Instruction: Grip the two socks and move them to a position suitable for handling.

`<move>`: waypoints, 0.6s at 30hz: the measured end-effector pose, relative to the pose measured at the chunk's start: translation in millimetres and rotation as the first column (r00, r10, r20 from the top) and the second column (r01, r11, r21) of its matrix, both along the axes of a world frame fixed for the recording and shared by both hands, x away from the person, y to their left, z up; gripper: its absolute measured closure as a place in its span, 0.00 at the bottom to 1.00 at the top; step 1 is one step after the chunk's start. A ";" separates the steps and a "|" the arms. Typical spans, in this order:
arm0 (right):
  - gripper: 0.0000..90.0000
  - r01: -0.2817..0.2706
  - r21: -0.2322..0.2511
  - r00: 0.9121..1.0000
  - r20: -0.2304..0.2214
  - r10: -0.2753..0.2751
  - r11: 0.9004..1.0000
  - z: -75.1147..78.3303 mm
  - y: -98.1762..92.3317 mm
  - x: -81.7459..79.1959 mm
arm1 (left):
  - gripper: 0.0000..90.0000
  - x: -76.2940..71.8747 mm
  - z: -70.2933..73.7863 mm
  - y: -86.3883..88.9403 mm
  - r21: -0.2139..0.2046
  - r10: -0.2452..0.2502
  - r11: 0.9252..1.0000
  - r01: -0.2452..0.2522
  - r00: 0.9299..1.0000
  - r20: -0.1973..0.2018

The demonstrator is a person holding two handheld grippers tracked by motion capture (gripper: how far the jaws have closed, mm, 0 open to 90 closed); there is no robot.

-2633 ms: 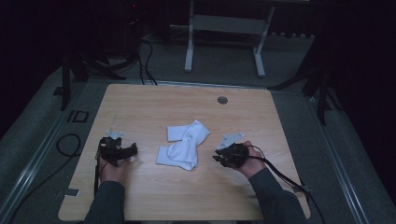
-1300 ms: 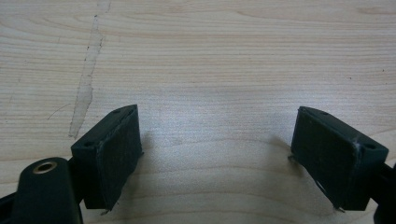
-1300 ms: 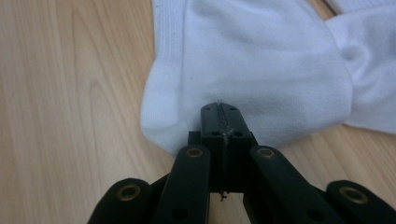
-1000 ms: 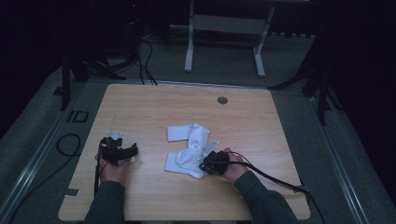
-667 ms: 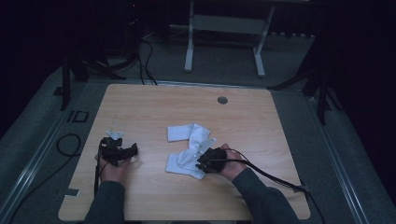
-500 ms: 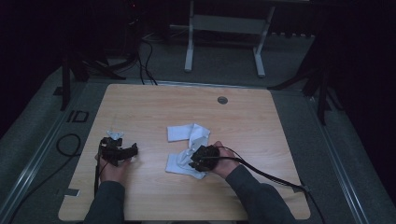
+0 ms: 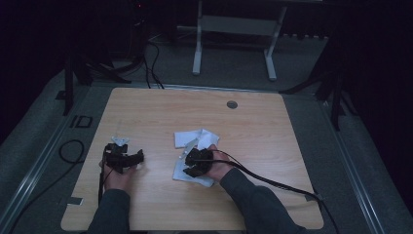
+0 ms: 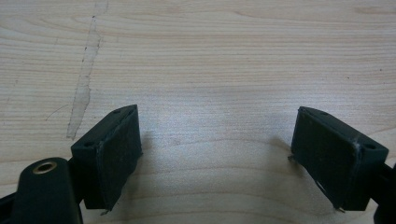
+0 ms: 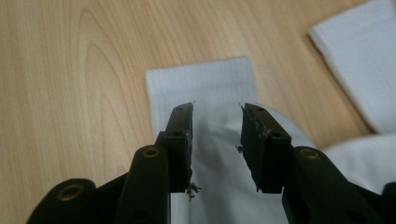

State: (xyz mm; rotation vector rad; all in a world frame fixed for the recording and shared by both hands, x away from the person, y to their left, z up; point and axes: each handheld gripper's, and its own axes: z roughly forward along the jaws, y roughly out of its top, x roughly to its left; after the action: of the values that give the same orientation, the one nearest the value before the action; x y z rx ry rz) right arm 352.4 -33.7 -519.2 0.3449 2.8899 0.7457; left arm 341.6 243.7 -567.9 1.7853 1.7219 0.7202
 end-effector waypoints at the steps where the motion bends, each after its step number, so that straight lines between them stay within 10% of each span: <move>1: 0.70 -0.002 -0.005 1.000 -0.006 0.002 1.000 -2.4 2.0 0.7 | 0.18 0.0 0.1 0.0 0.000 0.000 1.000 0.000 1.000 -0.001; 18: 0.81 0.041 -0.016 0.998 -0.051 -0.042 0.999 -14.2 2.3 9.8 | 0.18 0.1 -0.1 -0.1 0.000 -0.002 1.000 0.002 1.000 0.001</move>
State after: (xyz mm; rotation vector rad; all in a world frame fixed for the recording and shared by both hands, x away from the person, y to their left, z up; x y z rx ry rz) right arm 362.2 -31.4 -533.4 0.4266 2.9245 0.7182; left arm 341.7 243.6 -568.0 1.7859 1.7191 0.7201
